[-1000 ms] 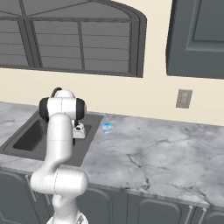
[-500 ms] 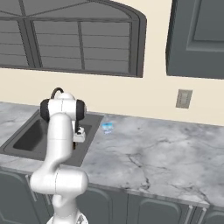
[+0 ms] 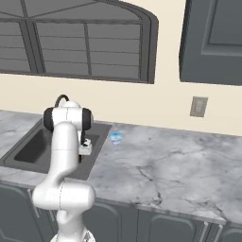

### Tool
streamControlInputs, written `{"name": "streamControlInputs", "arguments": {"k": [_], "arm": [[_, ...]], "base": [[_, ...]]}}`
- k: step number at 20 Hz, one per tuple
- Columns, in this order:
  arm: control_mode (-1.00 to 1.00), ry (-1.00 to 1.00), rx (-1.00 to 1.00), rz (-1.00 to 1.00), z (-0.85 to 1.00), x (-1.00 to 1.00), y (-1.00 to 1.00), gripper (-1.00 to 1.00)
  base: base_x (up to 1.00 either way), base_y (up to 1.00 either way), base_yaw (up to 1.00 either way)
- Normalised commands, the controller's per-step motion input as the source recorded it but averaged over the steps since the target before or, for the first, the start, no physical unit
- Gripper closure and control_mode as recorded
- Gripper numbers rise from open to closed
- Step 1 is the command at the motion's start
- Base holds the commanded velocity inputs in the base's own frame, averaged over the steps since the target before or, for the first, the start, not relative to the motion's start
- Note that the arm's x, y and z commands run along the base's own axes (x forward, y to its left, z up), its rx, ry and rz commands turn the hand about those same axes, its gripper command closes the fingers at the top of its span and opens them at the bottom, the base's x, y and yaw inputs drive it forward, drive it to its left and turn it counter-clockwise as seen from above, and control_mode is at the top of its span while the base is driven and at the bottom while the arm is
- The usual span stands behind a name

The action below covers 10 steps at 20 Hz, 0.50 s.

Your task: Turn on the sink faucet. Then move the sweet potato from the counter to the sink. Turn off the sink. Move the vegetable from the sink to the pot next to the stove. Finally move the pot to the rear left burner.

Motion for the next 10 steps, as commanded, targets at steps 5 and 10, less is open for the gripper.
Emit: {"name": "streamControlInputs", "arguments": {"k": [5,10], "arm": [[-1.00,0.00,0.00,0.00,0.28,-0.11,0.00,-1.00],[-1.00,0.00,0.00,0.00,0.47,-0.18,0.00,-1.00]], "base": [[0.00,0.00,0.00],[0.00,0.00,0.00]]}}
